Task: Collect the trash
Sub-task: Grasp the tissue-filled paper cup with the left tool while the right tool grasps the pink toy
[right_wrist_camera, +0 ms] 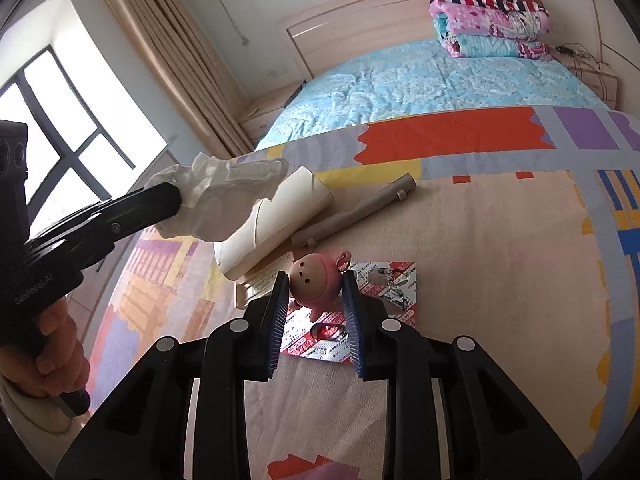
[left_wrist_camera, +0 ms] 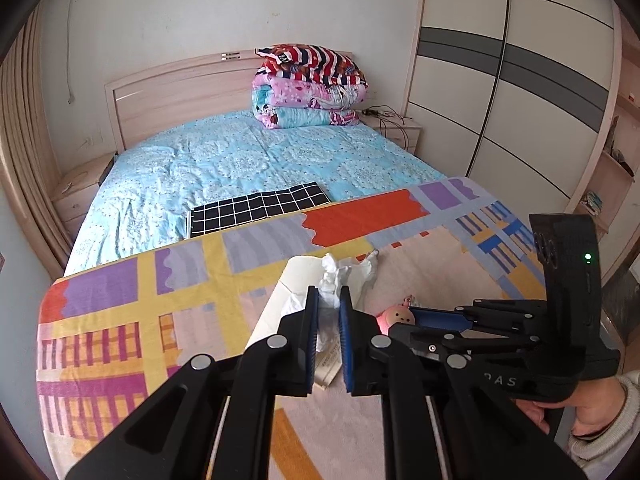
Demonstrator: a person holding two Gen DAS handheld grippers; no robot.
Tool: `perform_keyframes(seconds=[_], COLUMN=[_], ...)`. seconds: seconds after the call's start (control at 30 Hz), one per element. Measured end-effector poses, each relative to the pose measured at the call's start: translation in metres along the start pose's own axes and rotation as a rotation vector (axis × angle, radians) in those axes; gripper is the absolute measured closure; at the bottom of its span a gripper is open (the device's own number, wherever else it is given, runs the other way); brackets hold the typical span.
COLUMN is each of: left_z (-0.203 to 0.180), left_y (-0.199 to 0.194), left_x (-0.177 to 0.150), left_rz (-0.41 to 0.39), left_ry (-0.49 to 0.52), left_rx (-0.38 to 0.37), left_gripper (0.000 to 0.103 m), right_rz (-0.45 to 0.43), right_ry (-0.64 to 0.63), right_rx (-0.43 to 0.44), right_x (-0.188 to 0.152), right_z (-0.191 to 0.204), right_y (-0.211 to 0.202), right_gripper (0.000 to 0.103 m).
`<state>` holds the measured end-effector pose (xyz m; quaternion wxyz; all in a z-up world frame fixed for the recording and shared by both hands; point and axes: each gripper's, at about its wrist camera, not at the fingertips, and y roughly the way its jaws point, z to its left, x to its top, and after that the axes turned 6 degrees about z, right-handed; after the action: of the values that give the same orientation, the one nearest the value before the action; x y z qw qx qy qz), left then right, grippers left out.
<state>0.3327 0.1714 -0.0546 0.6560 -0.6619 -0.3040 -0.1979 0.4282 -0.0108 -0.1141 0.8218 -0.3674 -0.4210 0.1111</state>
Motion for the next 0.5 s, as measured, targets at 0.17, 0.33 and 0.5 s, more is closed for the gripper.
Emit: perform_keyframes(seconds=[0.17,0.33,0.5], left_z=[-0.007,-0.019,-0.031], left_y=[-0.03,-0.062,-0.09], left_x=[-0.011,-0.025,-0.043], left_rz=[-0.024,-0.046,-0.061], left_ry=[0.009,0.02,0.018], left_rx=[0.009,-0.002,-0.008], left_gripper=[0.094,0.094,0.094], right_rz=[-0.003,-0.011,-0.014], right_ry=[-0.043,-0.072,-0.123], right_rx=[-0.026,-0.013,-0.006], right_x=[-0.011,-0.025,-0.046], right_z=[0.012,0.024,0.039], right_y=[-0.017,-0.041,-0.07], right_gripper=[0.076,0.076,0.076])
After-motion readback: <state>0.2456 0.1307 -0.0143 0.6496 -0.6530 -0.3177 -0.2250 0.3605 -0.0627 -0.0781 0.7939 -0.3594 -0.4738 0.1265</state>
